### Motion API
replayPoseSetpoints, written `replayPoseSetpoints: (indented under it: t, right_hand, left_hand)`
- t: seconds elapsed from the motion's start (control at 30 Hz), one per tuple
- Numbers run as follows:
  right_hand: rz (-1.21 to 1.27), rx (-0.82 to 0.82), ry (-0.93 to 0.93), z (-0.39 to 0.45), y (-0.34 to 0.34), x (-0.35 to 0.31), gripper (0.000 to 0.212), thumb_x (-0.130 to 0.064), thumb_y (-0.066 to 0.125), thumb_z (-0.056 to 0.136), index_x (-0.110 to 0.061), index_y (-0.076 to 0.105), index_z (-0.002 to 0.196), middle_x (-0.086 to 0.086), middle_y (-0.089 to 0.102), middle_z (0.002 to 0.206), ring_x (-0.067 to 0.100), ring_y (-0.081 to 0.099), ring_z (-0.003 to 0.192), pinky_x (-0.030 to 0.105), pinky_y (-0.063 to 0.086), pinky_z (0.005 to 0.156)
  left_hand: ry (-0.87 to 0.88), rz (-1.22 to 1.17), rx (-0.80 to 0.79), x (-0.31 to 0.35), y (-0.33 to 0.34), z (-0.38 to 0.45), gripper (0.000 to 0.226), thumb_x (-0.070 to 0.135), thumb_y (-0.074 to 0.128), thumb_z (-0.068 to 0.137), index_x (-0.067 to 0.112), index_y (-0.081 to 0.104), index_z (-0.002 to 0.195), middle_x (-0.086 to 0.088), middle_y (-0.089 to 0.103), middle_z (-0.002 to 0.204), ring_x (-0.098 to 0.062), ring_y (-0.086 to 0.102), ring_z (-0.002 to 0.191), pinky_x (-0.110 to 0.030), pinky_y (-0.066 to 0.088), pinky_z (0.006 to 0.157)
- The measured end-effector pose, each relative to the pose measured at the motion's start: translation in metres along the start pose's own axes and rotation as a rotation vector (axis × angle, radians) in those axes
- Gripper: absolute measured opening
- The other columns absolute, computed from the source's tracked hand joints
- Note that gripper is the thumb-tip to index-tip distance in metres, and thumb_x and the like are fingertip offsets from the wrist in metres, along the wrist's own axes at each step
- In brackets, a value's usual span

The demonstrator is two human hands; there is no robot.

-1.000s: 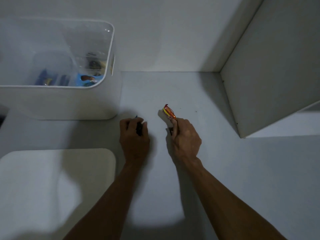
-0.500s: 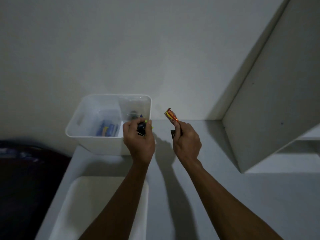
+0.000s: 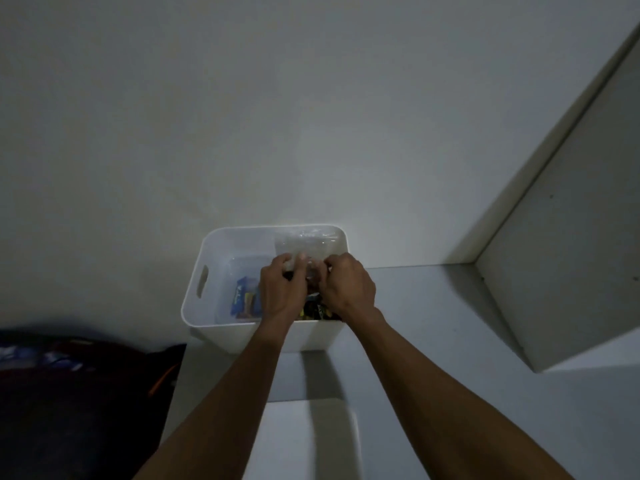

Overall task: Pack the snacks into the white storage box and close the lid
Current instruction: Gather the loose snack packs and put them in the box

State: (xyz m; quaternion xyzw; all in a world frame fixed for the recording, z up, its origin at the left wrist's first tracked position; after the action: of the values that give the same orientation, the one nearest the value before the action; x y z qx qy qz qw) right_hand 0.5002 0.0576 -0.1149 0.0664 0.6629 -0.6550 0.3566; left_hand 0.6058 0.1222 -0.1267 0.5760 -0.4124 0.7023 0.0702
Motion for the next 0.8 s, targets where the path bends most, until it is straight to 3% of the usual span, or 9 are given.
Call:
replayPoseSetpoints:
  t: [0.1, 0.17, 0.3, 0.43, 0.53, 0.67, 0.8]
  right_hand:
    - [0.149, 0.044, 0.019, 0.016, 0.011, -0.004, 0.04, -0.039, 0.037, 0.101, -0.018, 0.057, 0.075, 0.012, 0.063, 0.084, 0.027, 0.061, 0.076, 0.033, 0.047, 0.061]
    - [0.211, 0.089, 0.051, 0.02, 0.012, -0.005, 0.039, -0.032, 0.037, 0.103, -0.011, 0.061, 0.081, 0.014, 0.064, 0.086, 0.027, 0.06, 0.077, 0.031, 0.042, 0.063]
    - [0.231, 0.107, 0.092, 0.019, 0.009, -0.005, 0.039, -0.032, 0.036, 0.104, -0.007, 0.064, 0.094, 0.013, 0.064, 0.089, 0.027, 0.061, 0.081, 0.041, 0.052, 0.072]
    - [0.246, 0.116, 0.123, 0.005, -0.004, -0.001, 0.036, -0.032, 0.036, 0.103, -0.011, 0.065, 0.103, 0.01, 0.067, 0.097, 0.024, 0.062, 0.088, 0.037, 0.052, 0.075]
    - [0.266, 0.128, 0.118, -0.012, -0.019, 0.0, 0.033, -0.029, 0.038, 0.103, -0.013, 0.064, 0.115, 0.011, 0.067, 0.112, 0.025, 0.061, 0.104, 0.032, 0.047, 0.083]
    - [0.338, 0.135, 0.123, -0.041, -0.044, -0.004, 0.043, -0.035, 0.042, 0.103, -0.014, 0.053, 0.138, 0.01, 0.057, 0.137, 0.024, 0.053, 0.126, 0.038, 0.045, 0.104]
    - [0.358, 0.134, 0.081, -0.069, -0.066, -0.002, 0.045, -0.039, 0.046, 0.101, -0.018, 0.051, 0.141, 0.007, 0.054, 0.142, 0.022, 0.052, 0.128, 0.04, 0.045, 0.106]
  left_hand:
    - [-0.037, -0.07, -0.061, 0.007, -0.008, -0.003, 0.057, 0.055, 0.023, 0.1, 0.019, 0.057, 0.127, -0.006, 0.06, 0.124, -0.021, 0.055, 0.111, -0.03, 0.034, 0.091]
    - [-0.062, -0.104, -0.066, 0.01, -0.018, -0.007, 0.059, 0.052, 0.018, 0.102, 0.017, 0.055, 0.132, -0.007, 0.057, 0.13, -0.018, 0.05, 0.113, -0.03, 0.03, 0.094]
    - [-0.069, -0.161, -0.093, 0.01, -0.038, -0.011, 0.057, 0.047, 0.017, 0.103, 0.016, 0.053, 0.134, -0.009, 0.055, 0.136, -0.007, 0.04, 0.103, -0.024, 0.025, 0.091]
    - [-0.042, -0.15, -0.088, 0.012, -0.052, -0.015, 0.055, 0.047, 0.021, 0.103, 0.016, 0.058, 0.128, -0.01, 0.059, 0.128, -0.011, 0.046, 0.102, -0.026, 0.028, 0.091]
    - [-0.009, -0.146, -0.071, 0.011, -0.06, -0.023, 0.055, 0.053, 0.025, 0.101, 0.018, 0.058, 0.128, -0.008, 0.058, 0.131, -0.021, 0.052, 0.115, -0.03, 0.031, 0.097]
    - [0.094, -0.124, -0.073, 0.017, -0.069, -0.045, 0.052, 0.051, 0.038, 0.098, 0.019, 0.052, 0.137, -0.006, 0.052, 0.141, -0.021, 0.048, 0.127, -0.027, 0.033, 0.102]
    - [0.159, -0.091, -0.033, 0.021, -0.074, -0.079, 0.054, 0.053, 0.049, 0.093, 0.021, 0.052, 0.136, -0.004, 0.052, 0.141, -0.019, 0.048, 0.128, -0.028, 0.034, 0.105]
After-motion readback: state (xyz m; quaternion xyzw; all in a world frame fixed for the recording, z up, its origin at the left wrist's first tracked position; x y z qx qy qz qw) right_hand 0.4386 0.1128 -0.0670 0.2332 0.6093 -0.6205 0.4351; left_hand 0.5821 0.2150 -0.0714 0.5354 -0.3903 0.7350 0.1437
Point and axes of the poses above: each hand's wrist, its own z-axis towards the middle knuckle, its own y-axis out of the palm, x = y × z, the point moved 2 cm from there along z, towards the middle knuckle
